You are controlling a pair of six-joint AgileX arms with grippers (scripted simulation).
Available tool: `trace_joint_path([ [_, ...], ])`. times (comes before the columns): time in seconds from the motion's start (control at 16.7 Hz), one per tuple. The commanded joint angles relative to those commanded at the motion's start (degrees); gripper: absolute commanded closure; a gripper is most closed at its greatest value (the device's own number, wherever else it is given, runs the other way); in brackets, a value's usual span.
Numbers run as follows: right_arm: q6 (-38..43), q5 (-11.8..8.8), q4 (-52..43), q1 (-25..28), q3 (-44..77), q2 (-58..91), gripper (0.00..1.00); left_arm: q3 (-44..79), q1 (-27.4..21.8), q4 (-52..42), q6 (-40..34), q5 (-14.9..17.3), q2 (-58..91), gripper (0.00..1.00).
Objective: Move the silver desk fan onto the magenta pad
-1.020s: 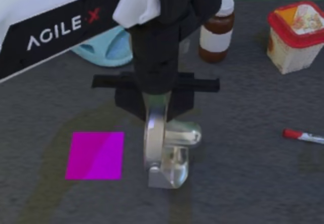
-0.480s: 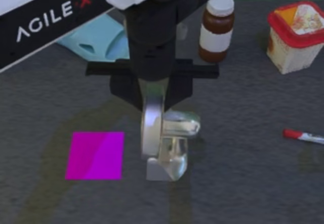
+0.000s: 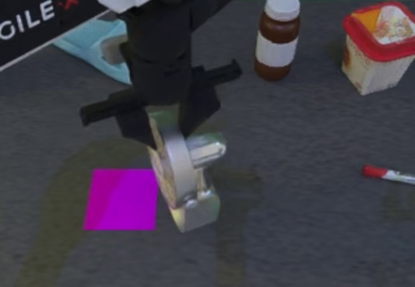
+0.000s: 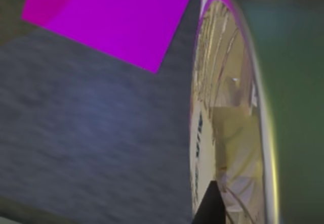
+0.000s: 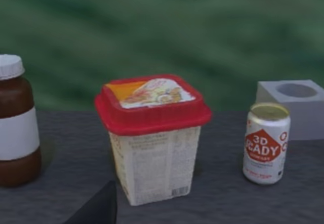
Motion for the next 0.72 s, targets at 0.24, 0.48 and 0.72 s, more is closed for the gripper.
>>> trace_joint_path([
  [0.24, 0.0, 0.0, 0.0, 0.0, 0.0, 0.0, 0.0, -6.3, 4.0, 2.1, -22.3, -0.1, -4.9, 1.0],
  [0.48, 0.0, 0.0, 0.0, 0.0, 0.0, 0.0, 0.0, -13.4, 8.2, 4.6, -42.7, -0.2, -10.4, 1.0],
  [0.72, 0.0, 0.0, 0.0, 0.0, 0.0, 0.0, 0.0, -18.7, 11.2, 6.3, -54.2, -0.3, -14.3, 1.0],
])
